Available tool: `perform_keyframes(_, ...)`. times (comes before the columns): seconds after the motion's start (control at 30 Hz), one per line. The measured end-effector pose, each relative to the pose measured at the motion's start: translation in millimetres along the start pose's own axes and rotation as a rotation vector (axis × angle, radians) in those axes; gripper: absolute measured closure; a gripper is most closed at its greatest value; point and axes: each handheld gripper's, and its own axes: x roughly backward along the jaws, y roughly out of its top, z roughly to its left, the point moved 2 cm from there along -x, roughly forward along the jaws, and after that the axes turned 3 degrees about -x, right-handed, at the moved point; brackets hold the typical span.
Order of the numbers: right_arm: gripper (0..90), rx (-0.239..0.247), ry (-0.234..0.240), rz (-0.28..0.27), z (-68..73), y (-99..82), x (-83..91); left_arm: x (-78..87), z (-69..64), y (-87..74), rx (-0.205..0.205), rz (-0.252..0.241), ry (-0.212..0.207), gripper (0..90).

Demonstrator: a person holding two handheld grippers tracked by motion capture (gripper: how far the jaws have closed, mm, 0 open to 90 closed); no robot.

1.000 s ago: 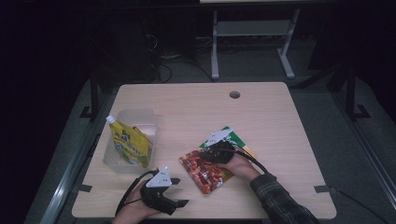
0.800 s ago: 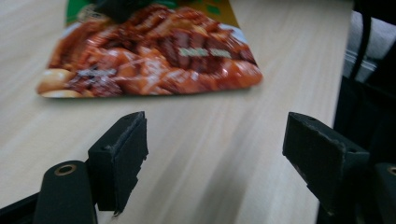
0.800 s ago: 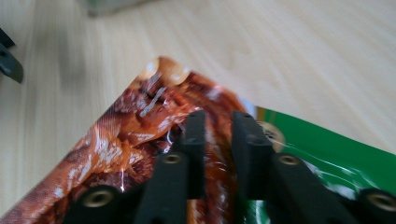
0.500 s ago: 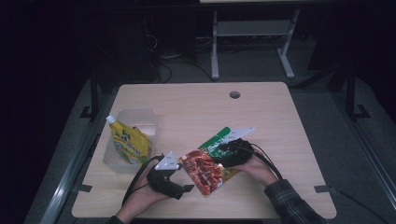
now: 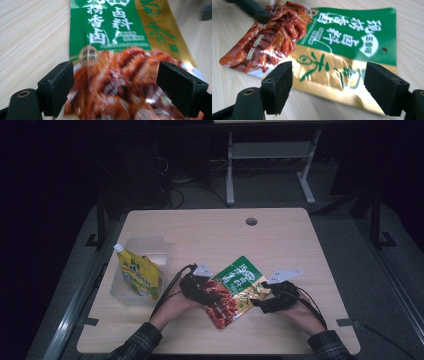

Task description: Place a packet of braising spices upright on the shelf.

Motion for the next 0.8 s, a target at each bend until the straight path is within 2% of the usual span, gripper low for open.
perform_keyframes(0.07, 21.9, -0.007, -0.003, 0.001, -0.4, -4.0, 4.4, -7.4, 3.7, 2.8, 0.014, 0.001, 0.011, 13.8)
perform_keyframes(0.1, 21.6, -0.011, -0.007, -0.001, -0.6, -5.7, 6.3, -10.3, 6.9, 3.6, 0.005, 0.017, 0.012, 13.8)
perform_keyframes(0.17, 21.2, -0.01, -0.012, -0.007, -1.8, -8.6, 10.0, -17.3, 11.7, 4.0, 0.025, 0.019, 0.013, 13.8)
perform_keyframes(0.23, 20.7, -0.02, -0.017, -0.012, -2.5, -11.1, 14.2, -22.1, 16.4, 3.2, 0.036, 0.024, 0.001, 13.9)
perform_keyframes(0.3, 20.7, -0.02, -0.023, -0.023, -3.9, -13.2, 18.1, -21.6, 16.5, 3.3, 0.027, 0.013, -0.011, 17.7)
perform_keyframes(0.33, 20.6, -0.029, -0.024, -0.027, -3.9, -14.1, 20.0, -20.2, 16.0, 3.0, 0.002, 0.025, -0.015, 21.9)
perform_keyframes(0.43, 20.3, -0.039, -0.031, -0.036, -5.1, -17.1, 24.8, -20.0, 12.1, 4.1, -0.007, 0.044, 0.02, 25.5)
perform_keyframes(0.57, 20.3, -0.05, -0.043, -0.046, -6.2, -19.6, 29.1, -16.8, 11.8, 5.4, 0.004, 0.047, 0.03, 51.9)
perform_keyframes(0.67, 20.1, -0.052, -0.049, -0.058, -6.3, -18.9, 30.9, -17.0, 6.8, 6.9, -0.018, 0.06, 0.014, 70.7)
perform_keyframes(0.8, 19.8, -0.057, -0.048, -0.06, -6.0, -18.2, 31.6, -17.3, 5.0, 7.9, -0.024, 0.071, 0.004, 84.3)
